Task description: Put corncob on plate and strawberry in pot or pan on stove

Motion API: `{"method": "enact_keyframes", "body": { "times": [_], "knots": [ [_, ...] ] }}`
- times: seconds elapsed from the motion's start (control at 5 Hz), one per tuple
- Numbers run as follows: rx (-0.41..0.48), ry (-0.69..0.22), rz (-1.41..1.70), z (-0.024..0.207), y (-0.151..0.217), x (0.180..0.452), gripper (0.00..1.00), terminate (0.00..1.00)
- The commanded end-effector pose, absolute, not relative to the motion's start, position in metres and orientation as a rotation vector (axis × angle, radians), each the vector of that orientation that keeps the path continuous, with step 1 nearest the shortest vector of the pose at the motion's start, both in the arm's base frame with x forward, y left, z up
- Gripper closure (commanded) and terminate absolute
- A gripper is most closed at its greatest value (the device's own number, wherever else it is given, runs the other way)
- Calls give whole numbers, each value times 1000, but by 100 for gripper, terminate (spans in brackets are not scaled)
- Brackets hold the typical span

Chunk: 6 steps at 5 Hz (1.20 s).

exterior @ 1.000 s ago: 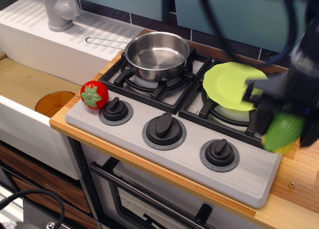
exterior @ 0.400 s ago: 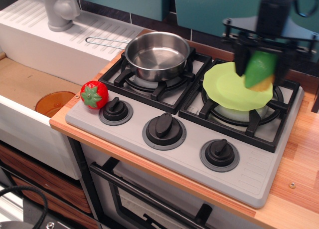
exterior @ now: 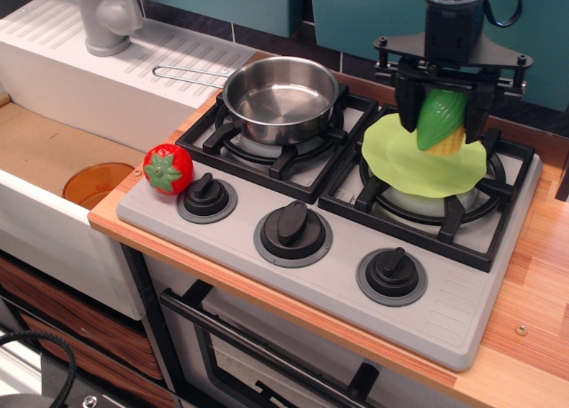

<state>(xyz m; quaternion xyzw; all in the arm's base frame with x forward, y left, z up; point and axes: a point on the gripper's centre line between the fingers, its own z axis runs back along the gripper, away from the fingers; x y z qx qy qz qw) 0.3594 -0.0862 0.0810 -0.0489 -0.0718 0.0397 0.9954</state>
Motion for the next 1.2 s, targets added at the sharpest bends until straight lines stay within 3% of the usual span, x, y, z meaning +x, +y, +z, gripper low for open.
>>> {"method": "enact_keyframes", "body": {
  "times": [0.0, 0.4, 0.6, 1.0],
  "knots": [
    [-123, -195, 83, 82, -88, 374, 100, 0],
    [-111, -201, 65, 79, -81, 382, 100, 0],
    [-99, -199, 69, 81, -82, 377, 0, 0],
    [-85, -173, 84, 98, -94, 359, 0, 0]
  ]
}}
